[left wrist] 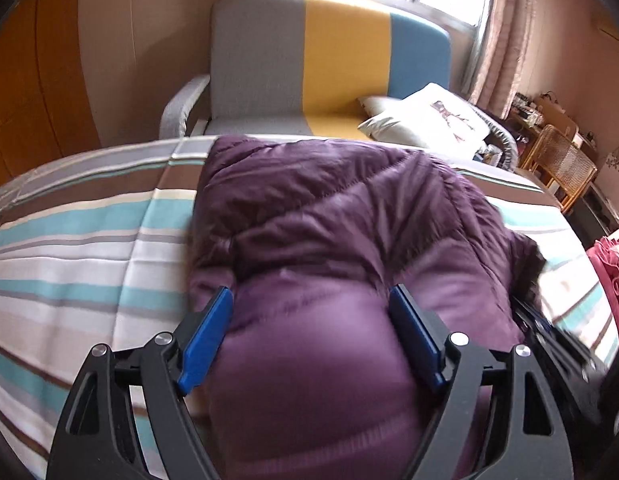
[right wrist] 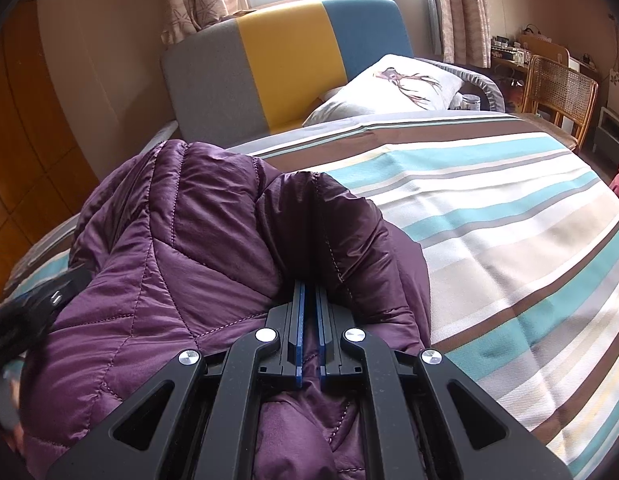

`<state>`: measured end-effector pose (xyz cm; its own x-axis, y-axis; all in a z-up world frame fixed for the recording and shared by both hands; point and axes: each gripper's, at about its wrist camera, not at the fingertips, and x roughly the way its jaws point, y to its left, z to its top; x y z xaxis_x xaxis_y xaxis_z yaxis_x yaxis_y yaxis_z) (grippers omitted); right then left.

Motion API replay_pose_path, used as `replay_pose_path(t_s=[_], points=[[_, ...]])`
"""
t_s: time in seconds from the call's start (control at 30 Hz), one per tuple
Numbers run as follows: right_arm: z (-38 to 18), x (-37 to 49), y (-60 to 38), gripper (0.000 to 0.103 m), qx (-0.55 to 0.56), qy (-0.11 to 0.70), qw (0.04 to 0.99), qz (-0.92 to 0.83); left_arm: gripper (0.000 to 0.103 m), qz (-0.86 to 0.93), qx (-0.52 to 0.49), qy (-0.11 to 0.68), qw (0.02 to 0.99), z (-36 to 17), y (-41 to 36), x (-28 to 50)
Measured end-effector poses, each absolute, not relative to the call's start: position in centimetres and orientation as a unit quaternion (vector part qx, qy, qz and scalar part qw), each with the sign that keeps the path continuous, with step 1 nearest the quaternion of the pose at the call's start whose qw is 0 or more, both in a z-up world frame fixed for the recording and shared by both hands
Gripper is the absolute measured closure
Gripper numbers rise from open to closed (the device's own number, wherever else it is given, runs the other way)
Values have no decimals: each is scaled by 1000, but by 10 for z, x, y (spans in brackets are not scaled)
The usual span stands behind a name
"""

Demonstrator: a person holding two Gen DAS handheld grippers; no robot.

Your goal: Fold large clothes

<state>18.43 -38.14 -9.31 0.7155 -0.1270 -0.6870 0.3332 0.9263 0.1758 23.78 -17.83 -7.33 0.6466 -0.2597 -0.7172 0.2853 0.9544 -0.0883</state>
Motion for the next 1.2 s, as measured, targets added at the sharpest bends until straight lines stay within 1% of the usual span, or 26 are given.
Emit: replay_pose_path(t_s=[0.13,0.2,0.33,0.47,0.53,0.7,0.87,0.97,1.2], points=[[-79,179,-384,99,127,370,913,-111,21,-168,43,366,914,-70,-177,207],[-66,170,-386,99,124,364,916,-111,21,-169,47,358,917,-72,-176,199],[-37,159,-381,98,114,335,929,-106,20,-166,38,361,917,-73,-172,198],[-22,183,-375,99,108,340,930,-90,19,-160,43,363,917,-72,-175,199],[-28,203,-374,99,100,362,923,-89,14,-154,41,365,918,-71,-173,200],[-63,239,-387,99,89,405,904,-102,2,-150,16,379,913,-72,-165,214],[-89,247,-393,99,71,409,902,-120,2,-181,-7,411,894,-88,-167,238],[-99,250,-400,99,89,408,901,-121,2,-180,8,401,898,-94,-172,239],[-96,247,-400,99,87,401,904,-121,2,-181,13,403,897,-92,-169,234]])
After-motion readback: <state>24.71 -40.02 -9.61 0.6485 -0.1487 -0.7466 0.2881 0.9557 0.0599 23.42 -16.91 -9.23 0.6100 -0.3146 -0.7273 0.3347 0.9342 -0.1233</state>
